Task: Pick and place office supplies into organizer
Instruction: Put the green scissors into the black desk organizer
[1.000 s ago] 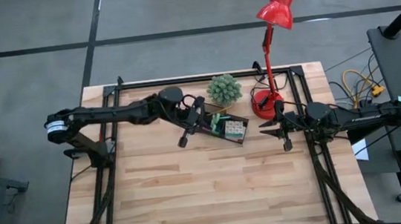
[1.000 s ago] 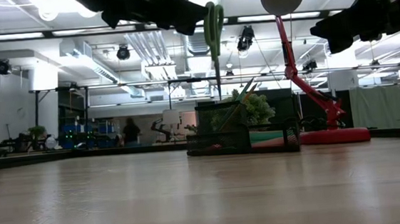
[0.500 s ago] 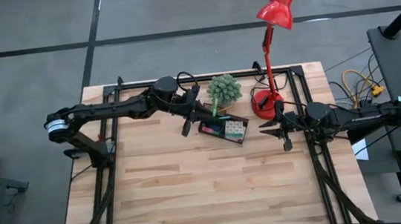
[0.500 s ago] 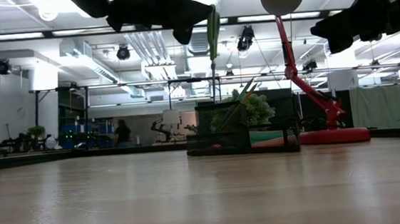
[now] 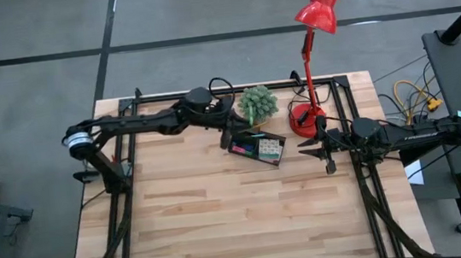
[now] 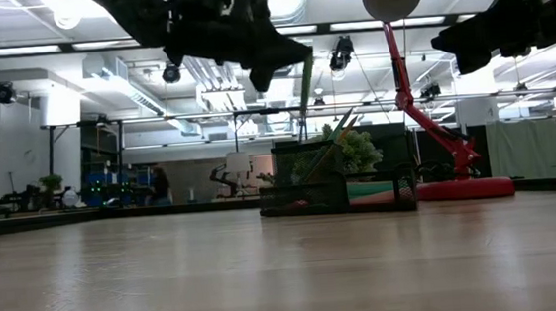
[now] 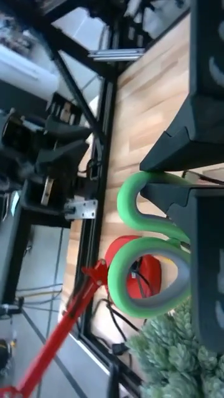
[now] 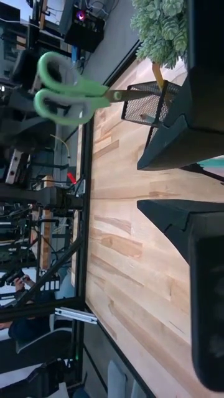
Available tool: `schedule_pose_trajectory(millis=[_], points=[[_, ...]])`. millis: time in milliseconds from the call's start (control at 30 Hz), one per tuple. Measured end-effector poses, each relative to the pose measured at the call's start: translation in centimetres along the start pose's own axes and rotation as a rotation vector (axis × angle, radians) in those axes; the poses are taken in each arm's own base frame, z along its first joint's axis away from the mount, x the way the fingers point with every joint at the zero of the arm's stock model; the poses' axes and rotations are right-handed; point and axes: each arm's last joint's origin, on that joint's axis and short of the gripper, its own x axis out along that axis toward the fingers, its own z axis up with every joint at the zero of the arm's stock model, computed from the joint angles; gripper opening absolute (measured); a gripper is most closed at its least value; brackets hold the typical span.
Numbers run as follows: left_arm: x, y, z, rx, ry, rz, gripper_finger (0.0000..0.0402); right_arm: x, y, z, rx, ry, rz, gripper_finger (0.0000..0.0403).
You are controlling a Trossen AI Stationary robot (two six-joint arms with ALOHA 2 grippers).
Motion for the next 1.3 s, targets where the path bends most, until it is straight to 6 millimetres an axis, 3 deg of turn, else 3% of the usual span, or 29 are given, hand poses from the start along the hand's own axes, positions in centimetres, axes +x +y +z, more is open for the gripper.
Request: schedule_pose_trajectory(millis=[233, 667, 1000, 1300], points=[[0.4, 1.5, -0.6, -0.143, -0.023, 0.026, 0.0004, 0.0, 0.0, 0.0, 0.000, 0.001, 0.000, 0.0069], [0.1, 2.2, -2.1, -0.160, -0.008, 0.096, 0.0004, 0.0, 0.0, 0.0, 0.000, 0.000, 0.000, 0.0084], [-0.7, 2.7, -4.0, -0.137, -0.071, 0.117, 0.0004, 0.0, 0.0, 0.0, 0.000, 0.000, 0.000, 0.0071], [-0.8, 2.9, -4.2, -0.136, -0.074, 0.139, 0.0073, 0.0, 0.0, 0.0, 0.000, 0.000, 0.000, 0.0075]])
